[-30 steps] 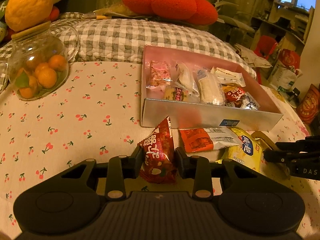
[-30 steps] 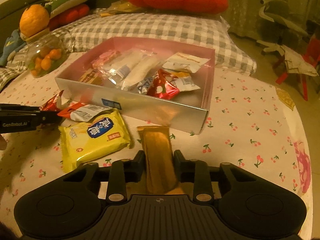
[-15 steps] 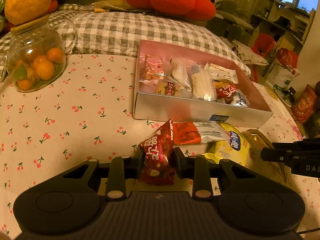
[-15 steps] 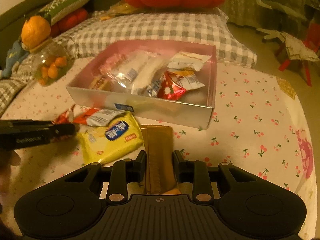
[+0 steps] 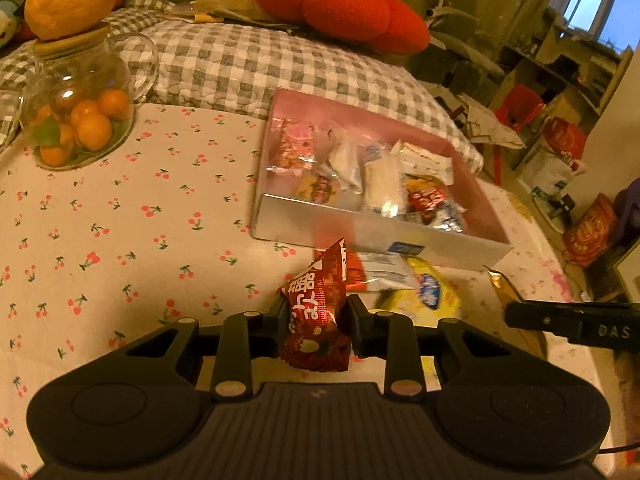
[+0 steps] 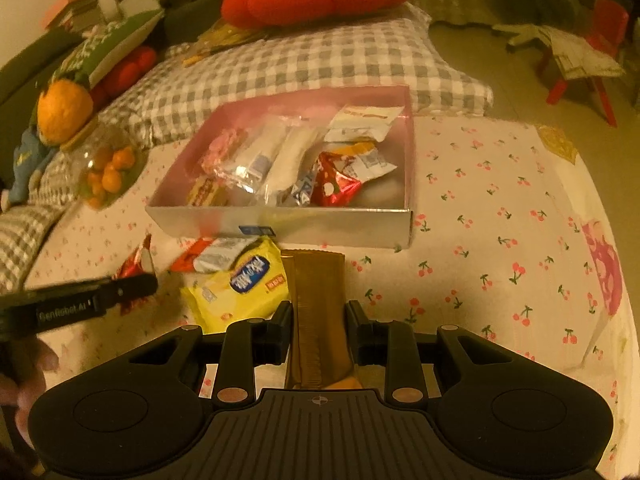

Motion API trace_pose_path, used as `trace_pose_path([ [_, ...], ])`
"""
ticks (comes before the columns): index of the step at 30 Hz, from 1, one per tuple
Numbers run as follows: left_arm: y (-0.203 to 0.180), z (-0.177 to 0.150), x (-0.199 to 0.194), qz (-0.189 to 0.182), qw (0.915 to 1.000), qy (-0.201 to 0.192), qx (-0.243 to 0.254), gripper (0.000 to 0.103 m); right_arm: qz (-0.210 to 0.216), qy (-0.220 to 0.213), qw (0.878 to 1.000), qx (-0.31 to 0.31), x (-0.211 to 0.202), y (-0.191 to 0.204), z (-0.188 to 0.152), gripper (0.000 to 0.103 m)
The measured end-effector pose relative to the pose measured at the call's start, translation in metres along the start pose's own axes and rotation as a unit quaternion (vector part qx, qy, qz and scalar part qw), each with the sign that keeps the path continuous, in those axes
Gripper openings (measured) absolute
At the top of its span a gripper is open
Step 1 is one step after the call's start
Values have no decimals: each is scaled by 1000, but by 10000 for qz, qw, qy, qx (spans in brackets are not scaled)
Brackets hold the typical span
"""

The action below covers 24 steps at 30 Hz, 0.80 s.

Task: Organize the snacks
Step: 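Lift the red candy bag and gold bar and carry both over the box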

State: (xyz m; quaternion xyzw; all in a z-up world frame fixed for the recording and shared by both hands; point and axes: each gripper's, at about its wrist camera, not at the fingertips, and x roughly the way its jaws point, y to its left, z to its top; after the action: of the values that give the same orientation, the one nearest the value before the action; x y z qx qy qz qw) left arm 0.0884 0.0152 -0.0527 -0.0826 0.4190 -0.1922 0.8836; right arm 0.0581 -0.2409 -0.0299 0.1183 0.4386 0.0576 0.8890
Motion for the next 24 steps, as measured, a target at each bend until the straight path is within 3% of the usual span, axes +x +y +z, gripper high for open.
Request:
trace_pose_path([
  [5,-13,2,-9,-170,9998,-83,105,27,126,-168,9997,126,-8,3,11,27],
  [11,-22,12,-3,-384,9992,-70,-110,27,177,-418,9987,247,-9,2,30,27],
  [18,-32,35,11,-451,9985,-161,-262,27,29,-516,9973,512,5,-12,52,27],
  [24,-50,52,30,-305,9992,-251,-37,27,171,-668,9940,845,22,-29,70,27],
])
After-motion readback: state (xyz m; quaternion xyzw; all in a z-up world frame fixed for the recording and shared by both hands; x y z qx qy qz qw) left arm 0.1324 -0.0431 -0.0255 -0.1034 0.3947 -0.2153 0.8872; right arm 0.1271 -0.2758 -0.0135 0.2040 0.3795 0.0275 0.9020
